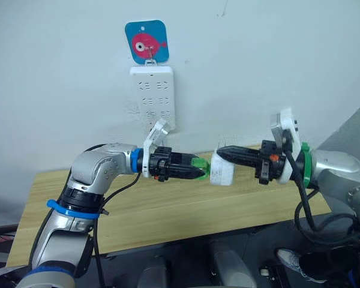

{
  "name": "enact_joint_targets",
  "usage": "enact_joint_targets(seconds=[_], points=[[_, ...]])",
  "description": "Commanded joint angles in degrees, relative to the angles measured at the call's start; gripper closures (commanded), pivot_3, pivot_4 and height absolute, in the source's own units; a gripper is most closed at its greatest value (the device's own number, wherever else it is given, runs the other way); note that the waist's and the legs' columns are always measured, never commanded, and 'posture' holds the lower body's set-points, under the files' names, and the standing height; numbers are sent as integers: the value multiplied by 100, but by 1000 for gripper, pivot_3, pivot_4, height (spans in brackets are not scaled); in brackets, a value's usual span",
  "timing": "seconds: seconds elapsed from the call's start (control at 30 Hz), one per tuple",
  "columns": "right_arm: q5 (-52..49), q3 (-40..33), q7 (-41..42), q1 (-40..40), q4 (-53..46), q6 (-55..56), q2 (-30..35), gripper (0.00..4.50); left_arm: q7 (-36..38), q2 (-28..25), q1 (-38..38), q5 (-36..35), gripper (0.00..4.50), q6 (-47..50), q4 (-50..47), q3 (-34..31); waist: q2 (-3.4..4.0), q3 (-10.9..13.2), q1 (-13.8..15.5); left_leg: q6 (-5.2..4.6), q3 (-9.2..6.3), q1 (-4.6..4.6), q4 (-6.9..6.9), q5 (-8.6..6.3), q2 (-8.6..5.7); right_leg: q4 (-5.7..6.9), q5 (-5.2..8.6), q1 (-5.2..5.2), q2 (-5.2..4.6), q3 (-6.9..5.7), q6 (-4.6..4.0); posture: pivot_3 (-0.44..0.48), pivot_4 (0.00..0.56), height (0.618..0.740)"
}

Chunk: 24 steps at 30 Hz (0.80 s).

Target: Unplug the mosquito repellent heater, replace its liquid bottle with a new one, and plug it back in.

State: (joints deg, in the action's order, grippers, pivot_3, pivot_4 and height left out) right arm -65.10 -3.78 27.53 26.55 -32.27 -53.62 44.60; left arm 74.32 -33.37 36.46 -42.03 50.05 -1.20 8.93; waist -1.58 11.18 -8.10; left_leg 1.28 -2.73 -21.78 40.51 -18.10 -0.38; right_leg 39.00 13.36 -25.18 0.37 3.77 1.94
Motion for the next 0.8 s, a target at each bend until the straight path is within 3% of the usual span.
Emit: enact_joint_targets(seconds=[0.03, 0.2, 0.3, 0.5, 0.8], points=[[32, -181, -165, 236, 220, -71, -56, 4500, 195, -50, 8, -11, 2147, -146, -242, -11, 0, 0, 8, 0, -1, -1, 0, 0, 0, 0, 0, 0, 0, -1, 0, -205, 125, 740], [-374, -478, -180, 459, 368, -276, 22, 4500, 347, -134, -34, -38, 2147, -68, -239, -15, 0, -1, 4, -1, 0, -2, 0, -1, -1, 0, 0, 0, -1, 0, 0, -204, 127, 740], [69, -303, 155, 307, 233, -206, 268, 4500, 459, -184, -7, -163, 2147, 111, -262, -37, 0, -1, 7, -2, -4, -3, 0, -1, -1, 0, 0, 0, -1, -5, 0, -206, 129, 740], [109, -69, 560, 304, -221, -110, 175, 4500, 469, -183, 81, -219, 2147, 314, -176, -86, 2, -3, 0, -2, -4, -2, 0, -1, 2, 1, 0, -1, 1, -6, 0, -204, 131, 740], [876, 463, 925, 215, -46, -19, 118, 4500, 743, -296, 119, -408, 2147, 572, -361, -84, 2, -4, -1, -2, -6, -2, 0, -1, 0, 1, 0, 0, 0, -8, 0, -205, 129, 740]])
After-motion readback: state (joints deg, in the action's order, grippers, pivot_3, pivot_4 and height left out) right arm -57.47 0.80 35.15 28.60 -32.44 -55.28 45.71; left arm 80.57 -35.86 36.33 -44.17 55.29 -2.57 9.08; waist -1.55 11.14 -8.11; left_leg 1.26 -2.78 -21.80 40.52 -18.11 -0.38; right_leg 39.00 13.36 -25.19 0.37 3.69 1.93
